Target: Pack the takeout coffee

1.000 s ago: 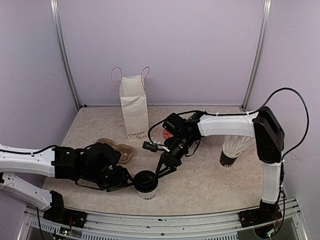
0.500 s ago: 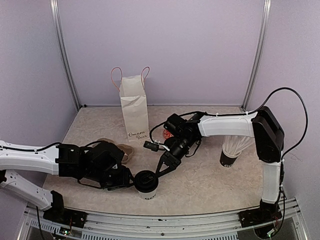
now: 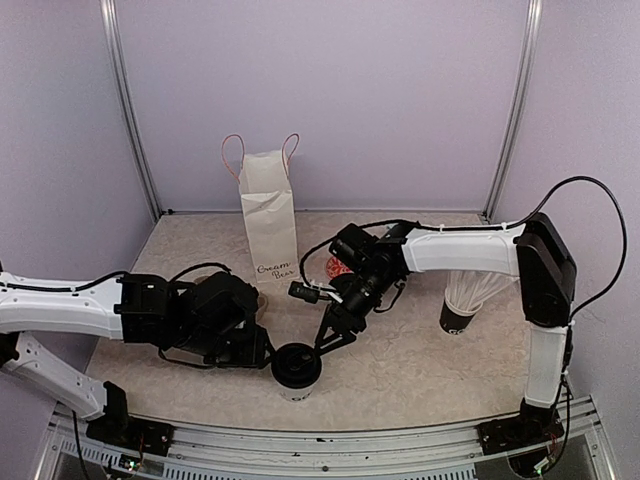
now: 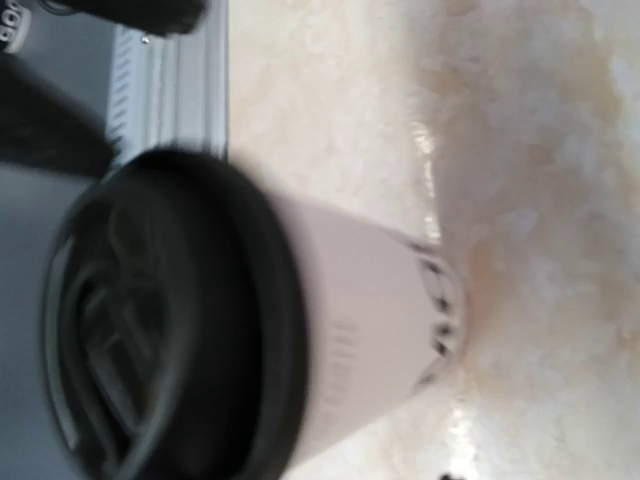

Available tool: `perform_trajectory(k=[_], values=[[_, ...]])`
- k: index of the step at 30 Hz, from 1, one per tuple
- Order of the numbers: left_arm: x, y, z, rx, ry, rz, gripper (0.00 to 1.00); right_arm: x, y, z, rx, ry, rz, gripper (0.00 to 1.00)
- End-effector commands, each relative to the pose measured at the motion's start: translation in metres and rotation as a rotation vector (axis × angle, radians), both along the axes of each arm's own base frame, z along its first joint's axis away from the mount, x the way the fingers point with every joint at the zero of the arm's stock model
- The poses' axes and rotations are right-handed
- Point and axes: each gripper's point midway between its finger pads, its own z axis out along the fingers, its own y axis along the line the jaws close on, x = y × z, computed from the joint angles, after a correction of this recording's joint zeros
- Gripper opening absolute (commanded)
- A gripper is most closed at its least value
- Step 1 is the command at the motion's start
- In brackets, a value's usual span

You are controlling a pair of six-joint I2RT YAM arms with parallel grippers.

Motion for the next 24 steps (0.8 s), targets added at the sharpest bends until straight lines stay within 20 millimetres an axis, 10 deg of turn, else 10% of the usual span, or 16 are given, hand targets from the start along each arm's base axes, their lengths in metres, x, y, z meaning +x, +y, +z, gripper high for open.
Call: perform_trajectory(k=[1, 8, 21, 24], values=[[0.012, -0.027, 0.042, -0.078, -0.112, -0.064, 0.49, -0.001, -0.004, 0.019, 0.022, -0.135, 0.031, 0.52], [0.029, -0.026, 0.064, -0.017, -0.213, -0.055, 0.57, 0.003, -0.006, 0.035, 0.055, -0.214, 0.061, 0.56], [0.148, 0.023, 0.2, 0.176, -0.793, 0.208, 0.99, 0.056, -0.011, 0.136, 0.165, -0.768, 0.034, 0.6], [0.172, 0.06, 0.22, 0.086, -0.822, 0.339, 0.99, 0.073, -0.013, 0.169, 0.202, -0.901, -0.044, 0.96]])
